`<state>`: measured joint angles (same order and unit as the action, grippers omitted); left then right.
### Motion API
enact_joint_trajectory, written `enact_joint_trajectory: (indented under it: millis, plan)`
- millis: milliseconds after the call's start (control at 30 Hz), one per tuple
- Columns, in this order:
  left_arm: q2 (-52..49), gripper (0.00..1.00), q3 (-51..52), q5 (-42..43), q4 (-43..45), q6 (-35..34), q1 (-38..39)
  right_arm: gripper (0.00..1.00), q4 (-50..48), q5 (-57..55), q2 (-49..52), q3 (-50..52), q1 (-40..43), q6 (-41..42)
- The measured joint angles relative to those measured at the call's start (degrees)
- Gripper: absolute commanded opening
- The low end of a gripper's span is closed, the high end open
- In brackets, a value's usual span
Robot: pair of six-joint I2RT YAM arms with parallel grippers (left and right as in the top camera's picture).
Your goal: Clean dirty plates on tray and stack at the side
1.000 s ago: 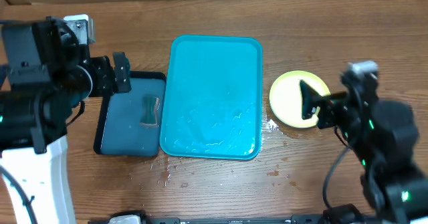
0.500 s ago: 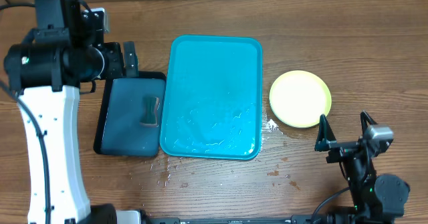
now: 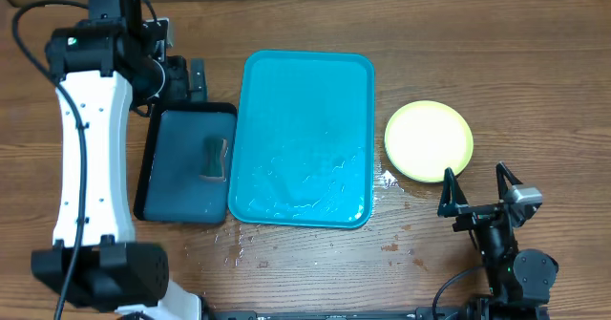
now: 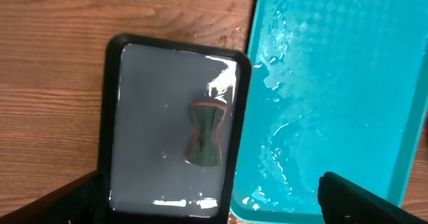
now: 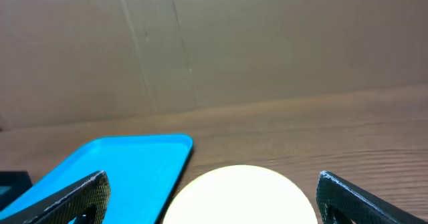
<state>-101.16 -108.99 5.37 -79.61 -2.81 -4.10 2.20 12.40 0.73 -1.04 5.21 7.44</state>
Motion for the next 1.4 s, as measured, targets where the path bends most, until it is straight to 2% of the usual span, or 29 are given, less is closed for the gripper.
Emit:
enact_joint_trajectory:
  millis: [533,1000,1167,1300,1400]
  plan:
    - [-10.12,1.00,0.00,0.00,0.11,0.00,0.00,1.00,1.70,-0.66,0.00,0.00,0.00,0.55]
    - [-12.94,1.00,0.00,-0.02,0.44,0.00,0.57,1.00,1.70,-0.70,0.00,0.00,0.00,0.72]
    - [-6.75,1.00,0.66,-0.07,0.76,0.00,6.80,1.00,1.68,-0.68,0.00,0.00,0.00,0.70]
    - [3.50,1.00,0.61,-0.09,1.09,0.07,17.00,1.00,1.70,-0.70,0.00,0.00,0.00,0.76]
    - [10.80,1.00,0.61,-3.15,-0.61,2.01,24.79,1.00,1.68,-0.72,0.00,0.00,0.00,0.74]
